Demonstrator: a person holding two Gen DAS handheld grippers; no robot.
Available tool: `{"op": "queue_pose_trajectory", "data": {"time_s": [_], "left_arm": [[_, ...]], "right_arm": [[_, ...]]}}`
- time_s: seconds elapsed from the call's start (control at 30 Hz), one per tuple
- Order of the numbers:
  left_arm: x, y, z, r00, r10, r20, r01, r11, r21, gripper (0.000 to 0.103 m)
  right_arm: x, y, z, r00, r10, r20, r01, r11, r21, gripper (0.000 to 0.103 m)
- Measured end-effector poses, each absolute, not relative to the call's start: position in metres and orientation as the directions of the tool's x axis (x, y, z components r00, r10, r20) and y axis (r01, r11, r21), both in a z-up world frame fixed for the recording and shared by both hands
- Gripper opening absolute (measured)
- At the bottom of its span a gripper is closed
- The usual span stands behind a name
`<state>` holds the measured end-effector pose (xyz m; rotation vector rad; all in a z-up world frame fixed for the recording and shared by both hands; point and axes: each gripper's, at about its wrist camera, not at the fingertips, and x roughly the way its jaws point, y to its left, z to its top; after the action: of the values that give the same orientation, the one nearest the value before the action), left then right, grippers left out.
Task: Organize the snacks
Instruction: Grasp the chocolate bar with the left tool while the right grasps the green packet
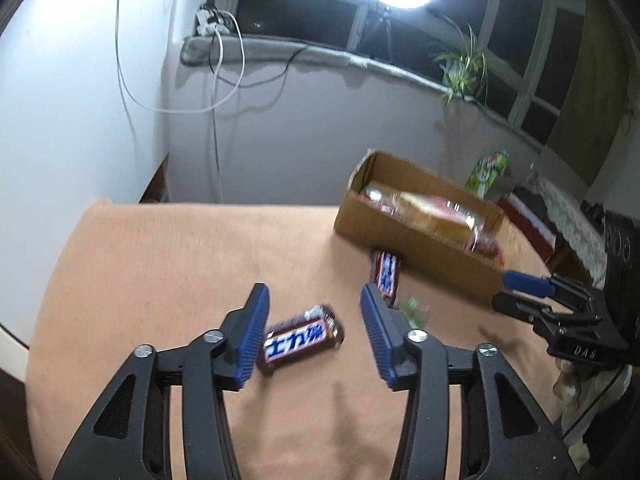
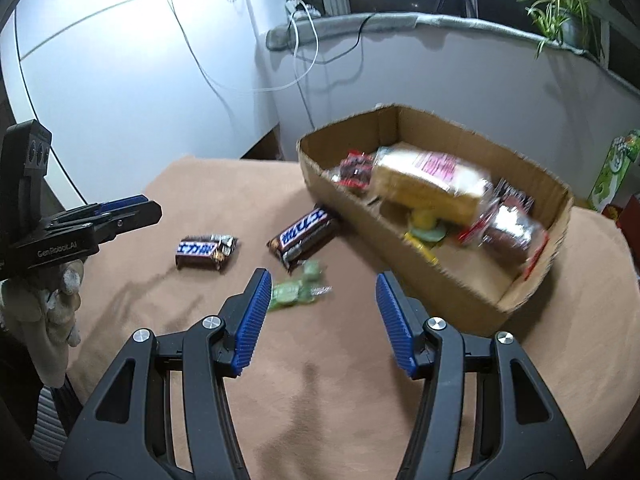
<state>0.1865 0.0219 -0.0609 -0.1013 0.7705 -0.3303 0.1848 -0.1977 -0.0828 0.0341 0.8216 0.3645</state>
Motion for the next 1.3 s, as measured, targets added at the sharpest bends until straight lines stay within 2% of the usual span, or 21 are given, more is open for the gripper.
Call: {"op": "queue_pose_trajectory", "data": {"time_s": [0.13, 0.33, 0.67, 0.73, 0.83, 0.97, 1.1, 1.2, 1.3], "left_arm": [[0.19, 0.024, -0.076, 0.633, -0.328, -0.701, 0.261, 0.943, -0.205, 0.054], [0.201, 0.019, -0.097, 0.587, -0.309, -0.748, 0.318, 0.938, -0.137, 0.054], [0.206, -0.005, -0.121, 0.569, -0.212, -0.795, 0.493, 0.862, 0.122, 0.054], [0.208, -0.005, -0.122, 0.567, -0.212, -0.796, 0.511, 0.848, 0.138, 0.054], [0.213, -0.005, -0.125, 0.555, -0.231, -0.799, 0.53, 0.839, 0.126, 0.054], [0.22, -0.003, -0.131, 0.532, -0.271, -0.802, 0.506, 0.861, 0.045, 0.054], [0.219, -0.001, -0.131, 0.532, -0.294, -0.794, 0.491, 0.871, 0.007, 0.054], [0.217, -0.001, -0.132, 0.525, -0.311, -0.792, 0.493, 0.87, -0.014, 0.045], [0.216, 0.0, -0.131, 0.526, -0.316, -0.79, 0.488, 0.872, -0.023, 0.039]], "right_arm": [[0.191, -0.189, -0.096, 0.597, 0.329, -0.732, -0.307, 0.936, 0.171, 0.057], [0.208, -0.176, -0.111, 0.568, 0.324, -0.756, -0.307, 0.936, 0.171, 0.057], [0.229, -0.166, -0.135, 0.528, 0.314, -0.789, -0.302, 0.938, 0.172, 0.057], [0.232, -0.165, -0.137, 0.524, 0.314, -0.792, -0.301, 0.938, 0.173, 0.057], [0.235, -0.163, -0.139, 0.518, 0.315, -0.795, -0.302, 0.937, 0.175, 0.057], [0.24, -0.161, -0.141, 0.517, 0.309, -0.798, -0.296, 0.94, 0.171, 0.057], [0.244, -0.159, -0.143, 0.516, 0.298, -0.803, -0.288, 0.943, 0.165, 0.049], [0.246, -0.156, -0.143, 0.516, 0.29, -0.806, -0.291, 0.944, 0.153, 0.046], [0.244, -0.152, -0.144, 0.52, 0.278, -0.808, -0.3, 0.945, 0.132, 0.036]]}}
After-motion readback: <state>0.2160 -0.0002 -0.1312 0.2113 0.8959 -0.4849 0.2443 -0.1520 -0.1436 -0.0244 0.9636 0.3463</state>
